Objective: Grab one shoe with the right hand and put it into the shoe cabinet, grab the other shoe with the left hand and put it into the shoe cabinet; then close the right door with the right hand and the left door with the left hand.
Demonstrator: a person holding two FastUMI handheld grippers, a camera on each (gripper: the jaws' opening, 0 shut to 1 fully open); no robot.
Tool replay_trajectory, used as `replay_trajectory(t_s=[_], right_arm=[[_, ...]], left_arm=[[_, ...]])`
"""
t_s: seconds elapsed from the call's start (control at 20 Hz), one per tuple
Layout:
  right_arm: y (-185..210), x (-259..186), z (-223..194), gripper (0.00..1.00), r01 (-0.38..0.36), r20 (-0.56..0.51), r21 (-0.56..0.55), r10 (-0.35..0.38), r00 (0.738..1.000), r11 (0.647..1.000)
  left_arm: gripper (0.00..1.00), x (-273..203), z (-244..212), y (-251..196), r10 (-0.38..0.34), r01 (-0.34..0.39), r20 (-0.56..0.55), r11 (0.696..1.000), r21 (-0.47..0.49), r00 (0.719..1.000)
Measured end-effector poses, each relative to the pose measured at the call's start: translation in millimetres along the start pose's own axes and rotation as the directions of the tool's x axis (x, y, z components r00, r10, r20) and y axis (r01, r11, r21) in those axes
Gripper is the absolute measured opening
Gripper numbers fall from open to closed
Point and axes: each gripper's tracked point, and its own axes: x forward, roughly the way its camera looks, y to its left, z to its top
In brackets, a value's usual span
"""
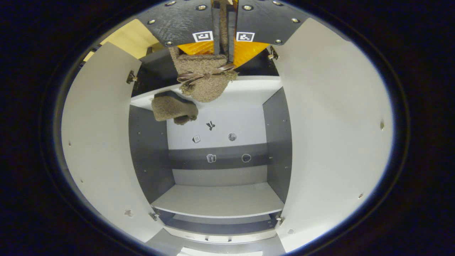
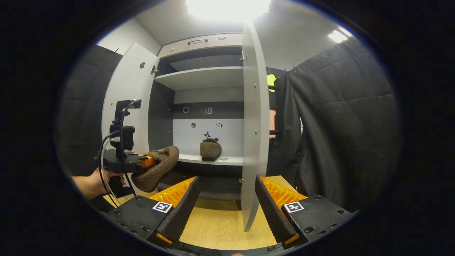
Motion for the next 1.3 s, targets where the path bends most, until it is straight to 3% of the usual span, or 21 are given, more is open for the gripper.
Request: replay_trajectory(t_s=[0.05, 0.35, 0.4, 0.7, 0.8, 1.3], right_arm=[[-4.5, -0.7, -0.7, 0.98, 0.013, -0.002, 0.005, -0.013, 1.0, 1.0], [-28.0, -5.0, -2.3, 0.96, 0.091, -0.003, 0.024, -0.091, 0.996, 0.996], [-31.2, -4.7, -2.4, 0.96, 0.104, -0.002, 0.023, -0.104, 0.995, 0.994], [-48.4, -6.6, -4.5, 0.98, 0.18, -0.011, 0.015, -0.179, 0.984, 0.984], [-53.6, -7.4, -5.2, 0.98, 0.206, -0.014, 0.015, -0.206, 0.978, 0.978], [-69.6, -8.3, -4.9, 0.96, 0.294, -0.024, -0.012, -0.294, 0.955, 0.956]], left_arm=[[0.09, 5.5, 8.7, 1.2, 0.002, -0.002, 0.012, 1.0, -0.001, 1.0], [0.09, 43.5, 53.9, 8.7, 0.009, -0.009, 0.082, 1.0, 0.008, 0.997], [0.05, 50.0, 57.4, 7.7, 0.005, -0.005, 0.086, 1.0, 0.004, 0.996], [0.11, 98.0, 79.0, 8.6, -0.009, 0.009, 0.109, 1.0, -0.007, 0.994], [0.08, 117.1, 85.5, 12.5, -0.003, 0.005, 0.118, 1.0, -0.012, 0.993], [0.09, 211.4, 76.5, 42.3, 0.057, -0.054, 0.055, 0.997, -0.057, 0.997]])
